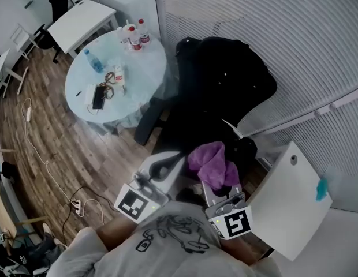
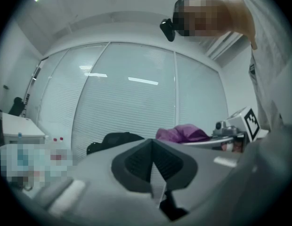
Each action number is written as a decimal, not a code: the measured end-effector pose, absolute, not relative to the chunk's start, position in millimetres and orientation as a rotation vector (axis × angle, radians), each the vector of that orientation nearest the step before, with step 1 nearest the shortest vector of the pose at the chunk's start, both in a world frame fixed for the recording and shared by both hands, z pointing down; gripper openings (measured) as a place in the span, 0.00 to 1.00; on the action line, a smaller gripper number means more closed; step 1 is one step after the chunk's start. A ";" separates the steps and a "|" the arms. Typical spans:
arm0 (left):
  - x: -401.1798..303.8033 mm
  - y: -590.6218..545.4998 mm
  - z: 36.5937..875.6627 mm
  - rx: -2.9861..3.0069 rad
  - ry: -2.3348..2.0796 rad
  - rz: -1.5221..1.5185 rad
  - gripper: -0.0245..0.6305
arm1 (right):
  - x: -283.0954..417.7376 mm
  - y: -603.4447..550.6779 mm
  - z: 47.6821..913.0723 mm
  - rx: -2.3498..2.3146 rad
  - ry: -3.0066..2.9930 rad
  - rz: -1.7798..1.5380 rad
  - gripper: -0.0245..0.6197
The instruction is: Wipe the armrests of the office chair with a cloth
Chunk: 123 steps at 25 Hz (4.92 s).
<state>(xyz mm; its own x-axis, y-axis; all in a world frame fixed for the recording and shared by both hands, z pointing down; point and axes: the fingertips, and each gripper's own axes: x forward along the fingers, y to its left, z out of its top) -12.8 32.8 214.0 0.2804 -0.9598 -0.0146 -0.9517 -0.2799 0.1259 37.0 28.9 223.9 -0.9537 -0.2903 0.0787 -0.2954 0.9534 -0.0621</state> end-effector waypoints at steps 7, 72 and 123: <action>-128.3 73.3 218.3 2.355 -1.930 -0.122 0.04 | -80.6 65.1 228.3 0.308 -3.044 0.099 0.10; -321.5 98.2 341.5 2.197 -1.869 0.003 0.04 | -267.1 85.4 349.4 0.210 -2.846 0.150 0.10; -326.2 70.9 595.2 2.178 -1.688 0.173 0.04 | -299.2 59.8 682.2 0.012 -2.421 0.136 0.10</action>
